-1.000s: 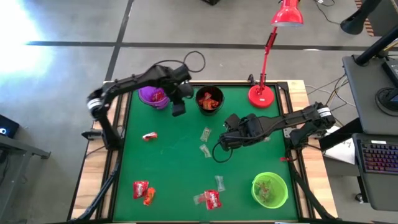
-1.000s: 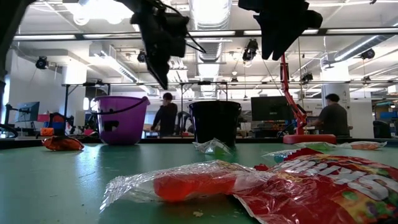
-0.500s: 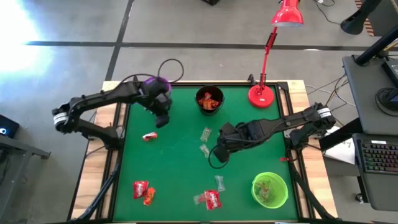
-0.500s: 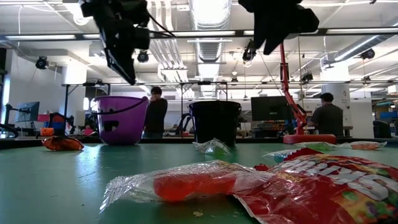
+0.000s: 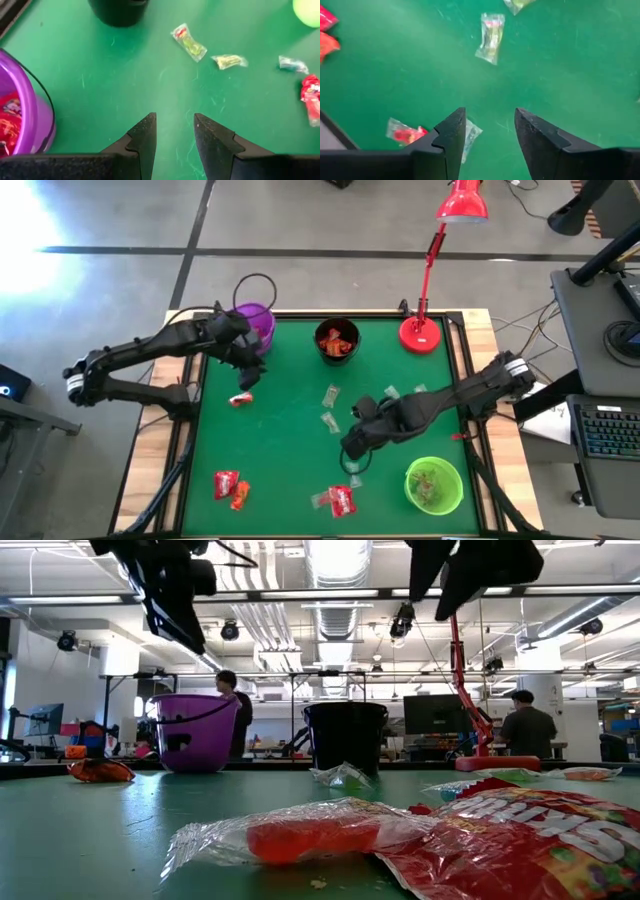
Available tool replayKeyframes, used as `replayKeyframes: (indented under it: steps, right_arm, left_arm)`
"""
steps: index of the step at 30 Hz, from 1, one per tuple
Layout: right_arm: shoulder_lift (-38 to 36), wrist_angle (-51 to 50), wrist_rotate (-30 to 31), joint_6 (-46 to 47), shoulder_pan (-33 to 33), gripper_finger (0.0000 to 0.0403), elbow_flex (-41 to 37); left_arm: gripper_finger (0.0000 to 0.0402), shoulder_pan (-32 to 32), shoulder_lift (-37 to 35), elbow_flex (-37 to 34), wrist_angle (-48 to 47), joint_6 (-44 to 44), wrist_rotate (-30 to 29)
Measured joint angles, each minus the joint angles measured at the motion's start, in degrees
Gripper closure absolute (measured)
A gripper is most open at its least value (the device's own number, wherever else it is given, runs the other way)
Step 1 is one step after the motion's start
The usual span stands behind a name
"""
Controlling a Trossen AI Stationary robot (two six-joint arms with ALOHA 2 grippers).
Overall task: Sort candy
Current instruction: Put the blue gummy into the green bucket
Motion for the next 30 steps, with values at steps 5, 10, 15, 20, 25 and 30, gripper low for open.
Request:
replayKeyframes:
  steps: [5, 10, 15, 20, 25, 30]
  right_arm:
    - [5.2, 1.1, 0.0, 0.6, 1.2, 0.0236, 0.0]
    - [9.4, 1.0, -2.2, 3.9, 1.2, 0.0235, 0.2]
    - [12.8, 2.6, -6.4, 8.6, 1.6, 0.0232, 0.2]
    - [14.8, 8.3, -9.0, 8.6, 2.4, 0.0232, 0.3]
    - [16.5, 13.9, -10.9, 9.0, 3.5, 0.0232, 0.3]
    - [18.4, 14.5, -12.0, 9.7, 4.3, 0.0232, 0.3]
  left_arm:
    - [0.0288, 0.0, -0.9, 0.0, -0.2, 0.0, 0.0]
    - [0.0288, 0.0, -0.9, 0.0, -0.2, 0.0, 0.0]
    - [0.0288, 0.0, -0.8, 0.0, -0.3, 0.0, 0.0]
    - [0.0288, 0.0, -0.8, 0.0, -0.3, 0.0, 0.0]
    - [0.0288, 0.0, -0.8, 0.0, -0.3, -0.1, 0.0]
    - [0.0288, 0.0, -0.8, 0.0, -0.3, -1.1, 0.0]
